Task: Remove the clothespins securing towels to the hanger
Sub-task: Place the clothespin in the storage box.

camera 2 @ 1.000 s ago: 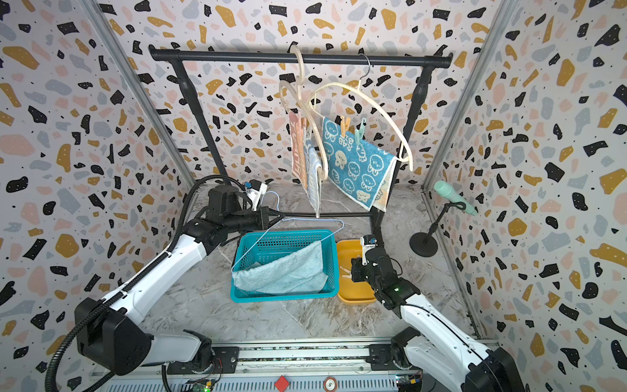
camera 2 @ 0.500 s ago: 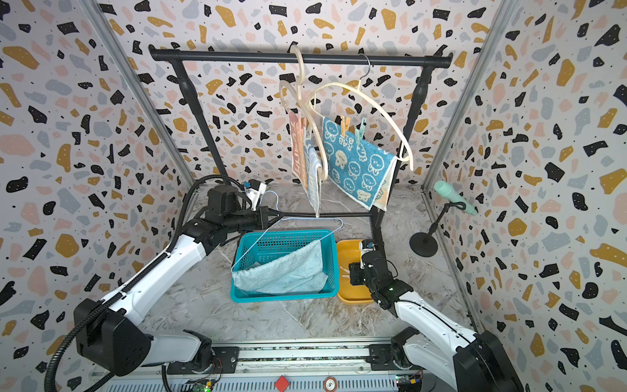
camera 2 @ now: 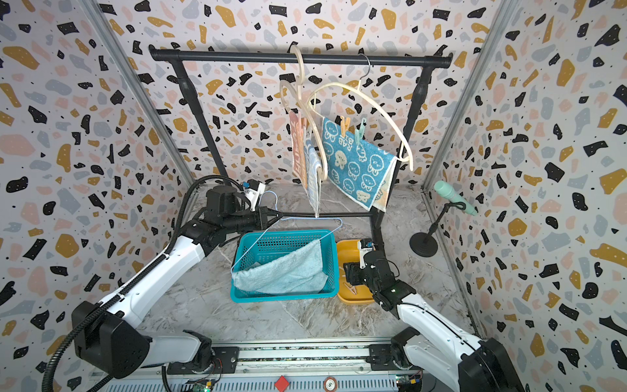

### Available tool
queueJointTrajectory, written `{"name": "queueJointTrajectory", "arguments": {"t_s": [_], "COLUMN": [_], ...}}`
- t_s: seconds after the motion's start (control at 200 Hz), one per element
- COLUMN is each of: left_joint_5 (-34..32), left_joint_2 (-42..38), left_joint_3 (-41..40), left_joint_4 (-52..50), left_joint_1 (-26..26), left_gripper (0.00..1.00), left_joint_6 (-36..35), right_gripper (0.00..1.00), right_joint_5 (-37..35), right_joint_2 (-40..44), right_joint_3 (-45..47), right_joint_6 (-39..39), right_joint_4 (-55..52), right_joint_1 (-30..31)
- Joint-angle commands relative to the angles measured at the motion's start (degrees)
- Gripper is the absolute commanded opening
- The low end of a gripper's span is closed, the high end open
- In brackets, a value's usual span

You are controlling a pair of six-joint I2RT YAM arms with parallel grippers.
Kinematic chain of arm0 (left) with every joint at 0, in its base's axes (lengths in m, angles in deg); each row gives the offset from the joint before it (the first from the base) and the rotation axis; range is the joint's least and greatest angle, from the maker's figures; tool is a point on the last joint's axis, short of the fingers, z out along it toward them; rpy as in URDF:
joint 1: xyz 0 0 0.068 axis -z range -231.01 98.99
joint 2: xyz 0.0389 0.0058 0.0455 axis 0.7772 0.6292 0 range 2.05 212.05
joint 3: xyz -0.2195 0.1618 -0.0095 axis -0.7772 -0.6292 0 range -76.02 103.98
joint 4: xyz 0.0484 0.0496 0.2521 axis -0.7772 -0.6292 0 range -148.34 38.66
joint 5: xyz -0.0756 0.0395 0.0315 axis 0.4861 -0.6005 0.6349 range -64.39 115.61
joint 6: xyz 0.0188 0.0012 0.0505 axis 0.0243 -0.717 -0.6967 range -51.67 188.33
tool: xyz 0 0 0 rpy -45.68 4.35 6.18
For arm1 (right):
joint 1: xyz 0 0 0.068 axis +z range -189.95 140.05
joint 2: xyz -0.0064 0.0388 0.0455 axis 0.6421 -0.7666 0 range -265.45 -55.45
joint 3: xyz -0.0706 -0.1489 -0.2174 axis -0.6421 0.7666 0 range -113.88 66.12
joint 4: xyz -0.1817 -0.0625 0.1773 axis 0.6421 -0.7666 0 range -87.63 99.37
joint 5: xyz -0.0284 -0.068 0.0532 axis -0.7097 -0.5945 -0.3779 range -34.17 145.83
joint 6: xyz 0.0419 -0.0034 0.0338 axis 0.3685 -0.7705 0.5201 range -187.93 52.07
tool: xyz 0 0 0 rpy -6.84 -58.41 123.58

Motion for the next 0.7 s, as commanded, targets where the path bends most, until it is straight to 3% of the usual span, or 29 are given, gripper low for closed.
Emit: {"name": "queueJointTrajectory", "arguments": {"t_s": [0.0, 0.145, 0.34, 0.696], "left_joint_5": [-0.29, -0.36, -0.73, -1.70], "left_joint_2": [-1.90, -2.20, -2.66, -3.80], "left_joint_3": [-0.03, 0.26, 0.44, 1.94], "left_joint_4": [1.40, 1.70, 2.33, 1.66], "left_joint_1": [-0.38, -0.38, -0.35, -0.42], "left_gripper": [0.00, 0.00, 0.00, 0.00], "left_joint_6": [-0.13, 0.51, 1.39, 1.76], "right_gripper": [0.63, 0.61, 0.60, 0.50], "right_joint_5": [8.48, 11.34, 11.34, 11.43], "right_joint_2": [3.68, 4.37, -1.00, -9.07], "right_joint_3": [-3.77, -5.72, -8.94, -10.90], "right_joint_6": [-3.33, -4.61, -6.02, -6.35], "right_joint_4": [1.77, 3.59, 6.52, 16.90], "right_joint_1": [0.83, 3.43, 7.17, 7.43]}}
